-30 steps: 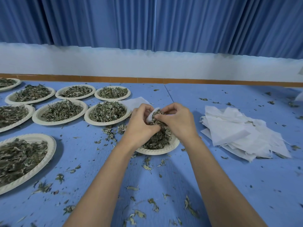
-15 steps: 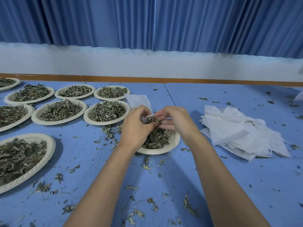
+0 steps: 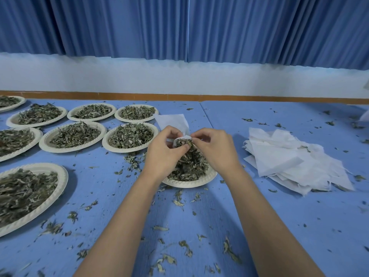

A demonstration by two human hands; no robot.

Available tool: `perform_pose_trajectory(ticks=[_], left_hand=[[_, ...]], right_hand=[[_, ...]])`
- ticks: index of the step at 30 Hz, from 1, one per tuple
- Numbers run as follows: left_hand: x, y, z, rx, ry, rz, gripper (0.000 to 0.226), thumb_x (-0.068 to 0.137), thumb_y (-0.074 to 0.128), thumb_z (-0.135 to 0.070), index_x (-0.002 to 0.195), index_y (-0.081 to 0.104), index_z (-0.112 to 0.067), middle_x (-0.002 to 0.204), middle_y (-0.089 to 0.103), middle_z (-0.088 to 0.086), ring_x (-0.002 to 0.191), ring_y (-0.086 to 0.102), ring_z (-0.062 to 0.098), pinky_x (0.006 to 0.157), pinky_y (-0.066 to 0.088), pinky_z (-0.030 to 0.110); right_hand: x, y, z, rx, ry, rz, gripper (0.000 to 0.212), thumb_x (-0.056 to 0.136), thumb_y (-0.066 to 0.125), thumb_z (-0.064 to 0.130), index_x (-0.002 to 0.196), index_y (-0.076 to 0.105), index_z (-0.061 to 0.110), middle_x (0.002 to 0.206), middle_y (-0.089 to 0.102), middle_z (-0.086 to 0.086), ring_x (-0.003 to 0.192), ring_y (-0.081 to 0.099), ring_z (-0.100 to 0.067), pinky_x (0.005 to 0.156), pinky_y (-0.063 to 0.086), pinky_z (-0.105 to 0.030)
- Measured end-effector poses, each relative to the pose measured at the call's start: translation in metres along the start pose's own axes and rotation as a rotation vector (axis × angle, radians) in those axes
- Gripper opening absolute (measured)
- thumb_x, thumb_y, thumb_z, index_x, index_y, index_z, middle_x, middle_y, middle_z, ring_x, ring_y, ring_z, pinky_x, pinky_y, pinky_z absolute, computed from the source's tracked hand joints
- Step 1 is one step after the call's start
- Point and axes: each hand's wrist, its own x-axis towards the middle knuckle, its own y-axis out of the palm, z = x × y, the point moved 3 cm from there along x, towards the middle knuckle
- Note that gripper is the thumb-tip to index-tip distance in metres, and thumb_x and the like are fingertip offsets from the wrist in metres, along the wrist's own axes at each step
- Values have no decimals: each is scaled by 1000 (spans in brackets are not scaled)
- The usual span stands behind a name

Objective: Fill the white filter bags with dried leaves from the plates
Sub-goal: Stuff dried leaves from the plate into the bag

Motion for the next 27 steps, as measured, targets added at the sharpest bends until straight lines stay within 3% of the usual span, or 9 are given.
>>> perform_pose_trajectory(ticks=[5,8,10,14,17,20,23,25,27], left_hand=[[3,-2,1,48,0,-142,26,77,72,-10,74,53,-29,72,58,-7,63,51,15,54,38,19],[4,-9,5,145,0,-290,23,75,68,-4,75,56,-24,85,63,1,71,55,14,58,36,19],[4,-11,7,191,-25,-354,20,74,64,0,78,58,-19,89,64,5,70,53,14,60,35,21],[4,-10,8,202,-56,-412,17,74,65,-3,81,60,-17,91,64,6,70,52,15,60,34,22],[5,-6,4,119,-41,-307,17,77,70,-12,84,57,-20,94,64,7,77,59,20,64,42,27],[8,-6,1,42,-96,-84,23,78,70,-16,86,53,-29,101,62,4,85,61,17,65,46,26],[9,-8,0,96,-57,122,41,72,74,-10,102,51,-28,114,51,-2,95,58,9,72,49,24],[8,-7,-2,251,29,154,55,69,79,-11,111,47,-27,115,42,-6,98,53,9,78,46,22],[6,-6,-3,354,113,115,55,69,81,-16,112,48,-26,111,41,-8,91,51,8,73,41,15]], right_hand=[[-1,8,5,-95,-71,2,7,91,55,18,88,61,19,88,63,5,83,56,-12,70,42,-28],[-2,14,12,-119,-135,107,10,89,55,16,81,56,21,86,58,5,83,50,-15,69,36,-29],[-4,17,15,-87,-136,175,11,88,56,15,79,56,22,84,59,4,81,52,-16,69,41,-33],[-4,19,13,-49,-108,146,11,90,54,17,81,55,23,84,60,5,77,54,-15,68,44,-34],[-4,21,11,57,-44,114,8,94,48,15,88,51,19,89,58,-1,81,56,-22,73,50,-42],[-4,18,9,168,44,42,7,96,46,14,92,52,16,88,55,1,85,59,-27,74,54,-49],[-3,14,7,239,95,-11,6,96,47,13,93,52,15,83,53,6,81,62,-25,62,59,-36],[-3,13,6,238,109,-23,6,96,47,13,93,52,14,81,52,6,79,62,-22,58,59,-29],[-2,12,4,202,110,-26,5,96,48,14,94,53,15,81,52,6,78,61,-22,63,58,-33]])
